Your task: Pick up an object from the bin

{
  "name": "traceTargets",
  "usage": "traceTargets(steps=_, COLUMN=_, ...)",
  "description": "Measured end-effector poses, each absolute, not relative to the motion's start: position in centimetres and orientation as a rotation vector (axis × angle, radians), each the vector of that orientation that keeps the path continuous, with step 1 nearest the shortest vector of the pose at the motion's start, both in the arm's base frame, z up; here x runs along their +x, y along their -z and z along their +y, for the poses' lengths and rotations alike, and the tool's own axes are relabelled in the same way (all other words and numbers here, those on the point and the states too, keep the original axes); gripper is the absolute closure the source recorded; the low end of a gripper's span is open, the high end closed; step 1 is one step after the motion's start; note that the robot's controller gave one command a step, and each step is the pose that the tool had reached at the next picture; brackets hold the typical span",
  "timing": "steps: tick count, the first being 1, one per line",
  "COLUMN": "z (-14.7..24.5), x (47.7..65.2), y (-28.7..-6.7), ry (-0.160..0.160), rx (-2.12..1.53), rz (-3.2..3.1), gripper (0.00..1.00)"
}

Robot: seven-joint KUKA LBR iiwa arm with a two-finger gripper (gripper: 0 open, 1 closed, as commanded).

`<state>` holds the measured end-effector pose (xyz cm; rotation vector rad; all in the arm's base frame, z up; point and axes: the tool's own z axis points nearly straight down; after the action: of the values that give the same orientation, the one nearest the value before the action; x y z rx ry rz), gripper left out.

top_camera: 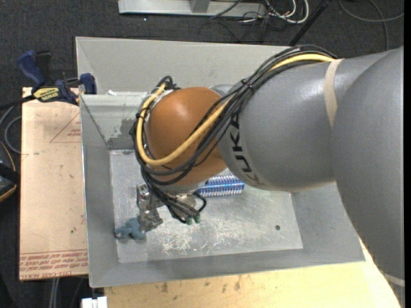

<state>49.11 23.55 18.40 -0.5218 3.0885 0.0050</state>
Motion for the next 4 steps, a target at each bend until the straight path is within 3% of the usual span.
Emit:
traceTargets(steps=1, z=24.9, x=56.7, y=-25.2, ry=-0.002, rx=-1.061, rz=2.946, gripper=1.0)
traceTargets(steps=2, z=24.9, x=56.5, y=-24.9, ry=-0.003, rx=-1.064, rz=2.952, gripper=0.0)
traceTargets(steps=3, z=21.2, x=58.5, y=-21.6, ry=0.0, rx=-1.351, rz=2.837, gripper=0.0)
traceTargets(steps=4, z=23.8, x=56.3, y=-17.1, ry=-0.004, rx=-1.601, rz=2.705, gripper=0.0)
